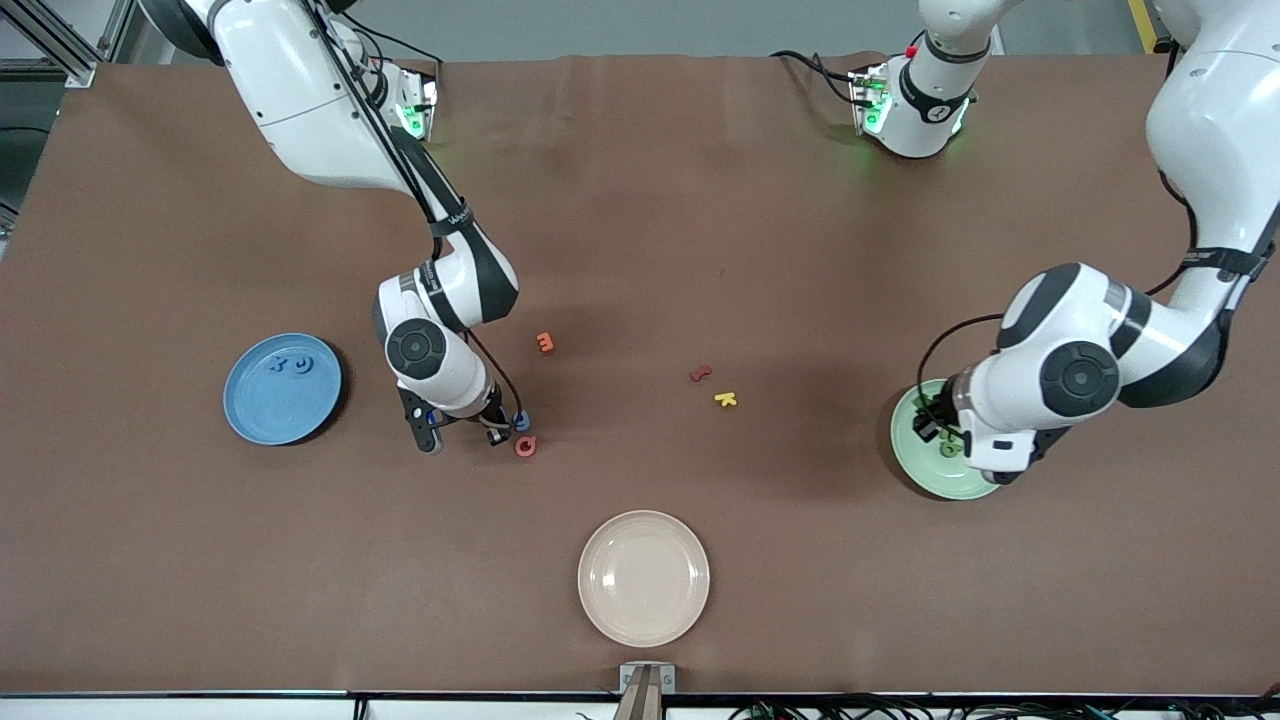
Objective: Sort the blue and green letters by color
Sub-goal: 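Place the blue E on the blue plate while the left gripper places B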
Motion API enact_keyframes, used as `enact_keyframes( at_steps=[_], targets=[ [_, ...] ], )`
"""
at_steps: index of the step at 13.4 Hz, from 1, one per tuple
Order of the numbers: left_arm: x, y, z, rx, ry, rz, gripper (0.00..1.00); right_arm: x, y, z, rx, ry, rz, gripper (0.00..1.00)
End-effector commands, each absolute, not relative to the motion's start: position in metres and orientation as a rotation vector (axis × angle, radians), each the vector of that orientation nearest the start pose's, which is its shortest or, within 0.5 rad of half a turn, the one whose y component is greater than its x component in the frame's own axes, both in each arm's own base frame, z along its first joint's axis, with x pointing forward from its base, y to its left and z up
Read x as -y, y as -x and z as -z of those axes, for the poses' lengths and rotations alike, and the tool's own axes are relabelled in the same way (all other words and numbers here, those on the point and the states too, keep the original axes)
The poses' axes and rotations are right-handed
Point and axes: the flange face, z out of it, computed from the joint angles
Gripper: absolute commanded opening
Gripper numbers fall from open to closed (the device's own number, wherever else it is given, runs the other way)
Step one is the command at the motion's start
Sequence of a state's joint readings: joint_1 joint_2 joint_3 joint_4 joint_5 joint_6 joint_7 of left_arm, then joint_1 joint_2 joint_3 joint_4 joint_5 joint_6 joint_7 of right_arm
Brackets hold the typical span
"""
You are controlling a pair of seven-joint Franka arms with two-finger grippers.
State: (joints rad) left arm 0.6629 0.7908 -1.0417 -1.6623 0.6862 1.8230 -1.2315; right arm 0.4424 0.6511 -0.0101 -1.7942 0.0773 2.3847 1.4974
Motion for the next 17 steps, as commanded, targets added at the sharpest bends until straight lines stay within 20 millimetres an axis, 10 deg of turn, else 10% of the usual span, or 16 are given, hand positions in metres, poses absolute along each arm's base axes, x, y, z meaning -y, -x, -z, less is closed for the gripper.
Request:
enact_keyframes(
  at_steps=[1, 7, 12, 17],
  targets=[
    [0.069, -0.639, -0.274, 0.886, 2.864, -0.219, 0.00, -0.256, -0.580, -0.225, -1.670, 2.748, -0.180, 0.15],
    [0.032, -0.652, -0.227, 0.903, 2.926, -0.173, 0.01, -0.126, -0.566, -0.273, -1.212, 2.937, -0.242, 0.16],
    [0.029, -0.655, -0.206, 0.895, 2.916, -0.145, 0.07, 0.049, -0.572, -0.271, -0.645, 3.031, -0.237, 0.19],
    [0.030, -0.657, -0.202, 0.881, 2.930, -0.142, 0.13, 0.130, -0.564, -0.250, -0.463, 3.043, -0.197, 0.19]
  ],
)
